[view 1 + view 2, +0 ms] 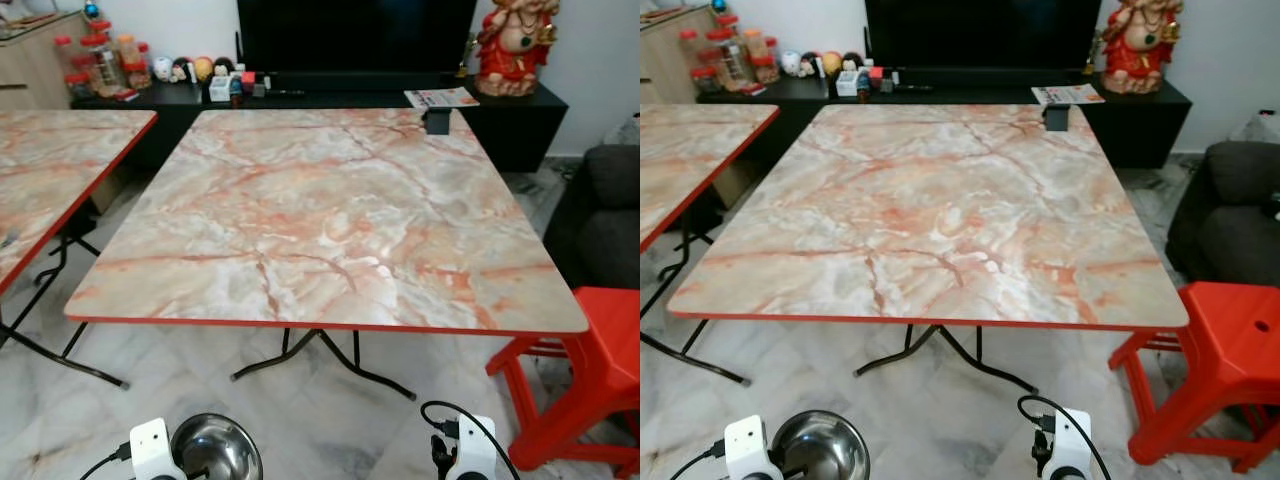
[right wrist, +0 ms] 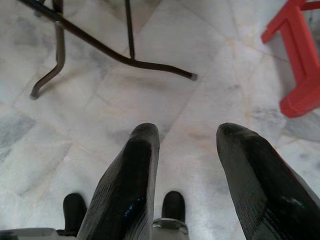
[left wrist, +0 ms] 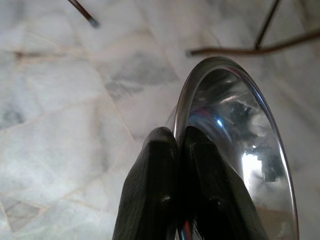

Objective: Setting the table

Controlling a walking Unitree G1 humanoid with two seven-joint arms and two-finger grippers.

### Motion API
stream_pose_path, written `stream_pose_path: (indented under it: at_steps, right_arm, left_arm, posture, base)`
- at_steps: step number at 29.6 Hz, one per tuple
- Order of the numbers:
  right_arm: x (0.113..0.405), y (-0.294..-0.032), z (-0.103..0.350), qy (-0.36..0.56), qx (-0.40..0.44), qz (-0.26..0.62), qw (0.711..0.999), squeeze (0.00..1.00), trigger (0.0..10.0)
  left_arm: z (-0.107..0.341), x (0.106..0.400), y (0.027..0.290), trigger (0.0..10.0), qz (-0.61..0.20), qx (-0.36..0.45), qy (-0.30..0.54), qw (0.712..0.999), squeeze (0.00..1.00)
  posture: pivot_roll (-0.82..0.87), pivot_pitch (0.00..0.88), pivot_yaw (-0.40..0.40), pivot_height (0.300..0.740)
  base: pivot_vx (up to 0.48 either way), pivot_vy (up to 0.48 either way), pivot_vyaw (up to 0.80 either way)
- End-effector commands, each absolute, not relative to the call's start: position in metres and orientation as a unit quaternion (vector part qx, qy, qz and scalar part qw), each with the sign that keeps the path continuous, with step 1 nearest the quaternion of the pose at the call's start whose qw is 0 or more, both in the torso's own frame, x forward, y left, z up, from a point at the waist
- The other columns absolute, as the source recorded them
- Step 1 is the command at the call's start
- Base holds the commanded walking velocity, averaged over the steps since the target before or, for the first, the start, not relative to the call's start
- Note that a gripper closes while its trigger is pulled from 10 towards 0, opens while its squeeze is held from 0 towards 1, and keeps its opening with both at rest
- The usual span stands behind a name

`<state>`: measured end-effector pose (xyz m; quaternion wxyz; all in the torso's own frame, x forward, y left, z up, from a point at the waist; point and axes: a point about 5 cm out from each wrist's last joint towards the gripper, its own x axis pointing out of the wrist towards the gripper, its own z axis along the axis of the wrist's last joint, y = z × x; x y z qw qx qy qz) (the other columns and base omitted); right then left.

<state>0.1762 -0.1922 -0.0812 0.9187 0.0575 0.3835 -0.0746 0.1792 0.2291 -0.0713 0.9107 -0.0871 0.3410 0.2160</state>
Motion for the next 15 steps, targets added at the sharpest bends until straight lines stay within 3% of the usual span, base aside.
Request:
stream_pose_path:
  at_steps: [1, 9, 11, 15]
  right_arm:
    - [0.178, -0.195, -0.08, 0.383, 0.057, -0.078, 0.919, 0.0, 10.0]
    - [0.176, -0.197, -0.081, 0.39, 0.048, -0.074, 0.917, 0.0, 10.0]
    - [0.177, -0.201, -0.08, 0.392, 0.038, -0.067, 0.917, 0.0, 10.0]
    - [0.179, -0.201, -0.079, 0.391, 0.034, -0.063, 0.917, 0.0, 10.0]
  left_arm:
    - [-0.068, 0.176, 0.241, 10.0, 0.262, -0.083, 0.321, 0.906, 0.0]
    - [-0.068, 0.143, 0.268, 10.0, 0.38, -0.052, 0.303, 0.872, 0.0]
    - [-0.05, 0.134, 0.301, 10.0, 0.487, -0.052, 0.229, 0.841, 0.0]
    - [-0.036, 0.133, 0.32, 10.0, 0.541, -0.041, 0.184, 0.819, 0.0]
  posture:
    - [0.01, 0.0, -0.012, 0.74]
    - [0.02, 0.0, -0.03, 0.74]
    - [0.04, 0.0, -0.056, 0.74]
    - [0.06, 0.0, -0.071, 0.74]
  base:
    - [0.0, 0.0, 0.0]
    - [0.0, 0.0, 0.0]
    - [0.0, 0.0, 0.0]
    - [0.0, 0.0, 0.0]
